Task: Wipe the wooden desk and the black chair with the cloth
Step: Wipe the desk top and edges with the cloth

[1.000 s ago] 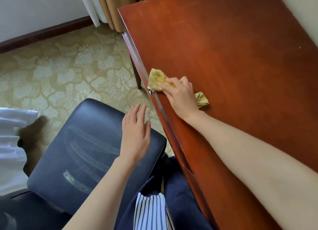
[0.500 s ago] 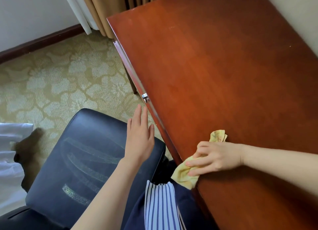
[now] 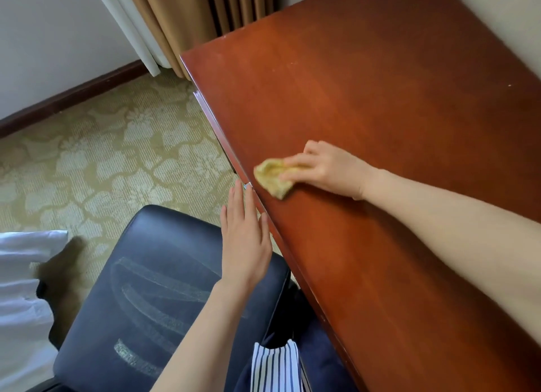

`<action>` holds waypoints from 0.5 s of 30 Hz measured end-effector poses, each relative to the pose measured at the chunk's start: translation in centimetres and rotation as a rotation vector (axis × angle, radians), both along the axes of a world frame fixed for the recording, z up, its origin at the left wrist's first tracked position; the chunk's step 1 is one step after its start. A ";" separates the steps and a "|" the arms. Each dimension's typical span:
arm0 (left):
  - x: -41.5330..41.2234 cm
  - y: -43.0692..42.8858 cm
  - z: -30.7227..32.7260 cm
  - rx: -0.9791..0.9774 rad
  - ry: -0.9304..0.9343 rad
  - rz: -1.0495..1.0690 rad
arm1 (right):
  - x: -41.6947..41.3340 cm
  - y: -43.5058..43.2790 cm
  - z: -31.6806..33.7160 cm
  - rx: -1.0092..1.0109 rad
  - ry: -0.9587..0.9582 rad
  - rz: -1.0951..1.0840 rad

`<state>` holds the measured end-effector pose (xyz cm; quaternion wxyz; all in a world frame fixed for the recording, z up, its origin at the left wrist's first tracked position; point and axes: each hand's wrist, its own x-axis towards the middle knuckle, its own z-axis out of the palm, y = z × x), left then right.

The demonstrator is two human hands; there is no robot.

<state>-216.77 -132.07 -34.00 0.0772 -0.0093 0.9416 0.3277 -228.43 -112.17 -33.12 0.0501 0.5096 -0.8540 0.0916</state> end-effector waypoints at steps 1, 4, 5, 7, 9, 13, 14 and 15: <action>0.0 0.1 0.0 0.000 -0.005 -0.005 | -0.7 -0.3 0.0 -0.025 -0.005 -0.171; -0.1 0.2 -0.1 -0.008 -0.016 -0.030 | -1.9 -1.7 -0.4 -0.072 -0.103 -0.767; -0.1 0.1 -0.1 -0.012 -0.011 -0.038 | -2.0 -2.5 -0.7 -0.096 -0.124 -0.901; -0.3 0.1 -0.2 -0.019 0.000 -0.050 | -1.7 -4.1 -1.0 -0.157 -0.132 -1.044; -0.6 0.1 -0.4 -0.020 0.003 -0.049 | -0.7 -4.9 -1.2 -0.199 -0.153 -1.053; -1.6 0.3 -0.3 -0.011 0.033 -0.060 | 3.7 -3.7 -0.9 -0.201 -0.127 -0.799; -1.8 0.3 -0.2 -0.014 0.044 -0.064 | 5.0 -3.2 -0.8 -0.193 -0.126 -0.737; -2.2 0.4 -0.1 -0.017 0.054 -0.069 | 6.2 -2.7 -0.8 -0.186 -0.124 -0.680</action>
